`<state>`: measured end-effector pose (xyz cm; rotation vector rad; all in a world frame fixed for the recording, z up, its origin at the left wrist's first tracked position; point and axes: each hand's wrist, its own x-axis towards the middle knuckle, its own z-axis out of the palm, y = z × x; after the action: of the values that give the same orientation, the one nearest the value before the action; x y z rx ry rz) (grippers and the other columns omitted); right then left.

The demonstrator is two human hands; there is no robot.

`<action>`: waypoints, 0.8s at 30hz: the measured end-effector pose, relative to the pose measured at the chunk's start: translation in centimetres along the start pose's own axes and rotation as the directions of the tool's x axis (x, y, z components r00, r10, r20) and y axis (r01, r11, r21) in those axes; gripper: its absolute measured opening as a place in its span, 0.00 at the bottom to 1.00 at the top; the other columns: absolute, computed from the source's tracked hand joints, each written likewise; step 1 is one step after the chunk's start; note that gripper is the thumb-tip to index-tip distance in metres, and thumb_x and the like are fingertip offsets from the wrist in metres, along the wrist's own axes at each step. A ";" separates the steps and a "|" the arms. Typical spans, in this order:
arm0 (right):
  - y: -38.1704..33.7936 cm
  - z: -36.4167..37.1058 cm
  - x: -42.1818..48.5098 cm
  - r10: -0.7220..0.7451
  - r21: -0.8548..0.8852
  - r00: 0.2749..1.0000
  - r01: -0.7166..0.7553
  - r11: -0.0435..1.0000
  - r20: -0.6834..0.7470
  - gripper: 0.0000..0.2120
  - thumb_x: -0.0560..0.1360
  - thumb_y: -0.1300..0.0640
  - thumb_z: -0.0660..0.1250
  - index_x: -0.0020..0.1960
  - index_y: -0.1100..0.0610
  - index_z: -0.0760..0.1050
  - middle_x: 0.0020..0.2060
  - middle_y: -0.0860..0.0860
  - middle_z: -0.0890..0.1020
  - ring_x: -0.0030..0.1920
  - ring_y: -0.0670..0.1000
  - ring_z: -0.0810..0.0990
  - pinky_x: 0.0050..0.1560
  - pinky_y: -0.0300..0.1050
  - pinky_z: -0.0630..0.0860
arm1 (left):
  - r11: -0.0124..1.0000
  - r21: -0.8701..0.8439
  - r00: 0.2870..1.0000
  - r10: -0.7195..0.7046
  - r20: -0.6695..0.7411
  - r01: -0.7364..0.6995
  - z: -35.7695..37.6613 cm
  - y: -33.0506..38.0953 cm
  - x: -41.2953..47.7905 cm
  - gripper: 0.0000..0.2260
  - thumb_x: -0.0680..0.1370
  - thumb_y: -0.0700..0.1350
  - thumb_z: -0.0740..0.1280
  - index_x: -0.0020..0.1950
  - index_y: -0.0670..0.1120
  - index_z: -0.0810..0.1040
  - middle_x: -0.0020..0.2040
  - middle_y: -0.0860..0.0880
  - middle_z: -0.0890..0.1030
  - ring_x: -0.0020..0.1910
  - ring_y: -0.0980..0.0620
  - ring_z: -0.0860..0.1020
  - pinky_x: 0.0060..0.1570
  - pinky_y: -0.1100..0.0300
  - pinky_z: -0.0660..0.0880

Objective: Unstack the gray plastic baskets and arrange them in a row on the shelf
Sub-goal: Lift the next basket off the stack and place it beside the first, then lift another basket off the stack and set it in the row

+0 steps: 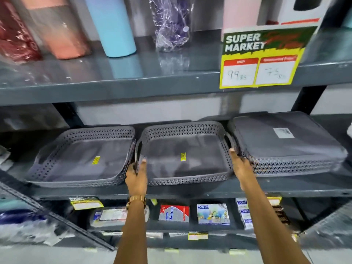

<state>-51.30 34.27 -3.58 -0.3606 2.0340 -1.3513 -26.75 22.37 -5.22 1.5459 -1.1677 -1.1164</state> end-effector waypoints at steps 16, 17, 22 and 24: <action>-3.4 -13.8 2.2 -0.403 -0.132 0.899 0.385 0.913 -0.170 0.21 0.79 0.51 0.62 0.52 0.71 0.77 0.42 0.64 0.80 0.47 0.63 0.78 0.45 0.48 0.69 | 0.800 -0.008 0.677 0.514 0.527 -0.600 16.3 7.7 -12.7 0.10 0.78 0.40 0.66 0.57 0.41 0.81 0.50 0.42 0.85 0.46 0.53 0.80 0.44 0.77 0.74; -3.6 -15.6 3.6 -0.384 -0.157 0.906 0.359 0.920 -0.179 0.20 0.79 0.51 0.62 0.53 0.70 0.77 0.43 0.64 0.79 0.49 0.63 0.78 0.45 0.47 0.68 | 0.803 0.045 0.676 0.469 0.568 -0.594 18.4 8.1 -13.7 0.09 0.78 0.42 0.66 0.57 0.44 0.80 0.48 0.42 0.84 0.47 0.51 0.80 0.47 0.68 0.76; -3.4 -21.8 10.8 -0.283 -0.380 0.947 0.208 0.901 -0.151 0.25 0.76 0.48 0.65 0.64 0.66 0.73 0.64 0.63 0.76 0.65 0.63 0.74 0.59 0.48 0.71 | 0.691 0.435 0.764 0.270 0.585 -0.578 26.8 8.3 -14.6 0.22 0.78 0.51 0.63 0.69 0.42 0.69 0.61 0.37 0.78 0.62 0.38 0.75 0.58 0.52 0.72; -3.0 -24.2 13.7 -0.240 -0.448 0.956 0.143 0.882 -0.168 0.30 0.74 0.43 0.66 0.67 0.64 0.71 0.68 0.63 0.73 0.67 0.63 0.72 0.65 0.54 0.70 | 0.578 0.579 0.802 0.261 0.537 -0.575 29.5 8.5 -14.4 0.28 0.78 0.54 0.61 0.74 0.40 0.62 0.68 0.35 0.73 0.67 0.37 0.71 0.65 0.51 0.67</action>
<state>-77.75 42.63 -0.03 -0.6504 2.5456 -1.0744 -59.15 31.33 -1.23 1.4508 -2.3562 -0.6444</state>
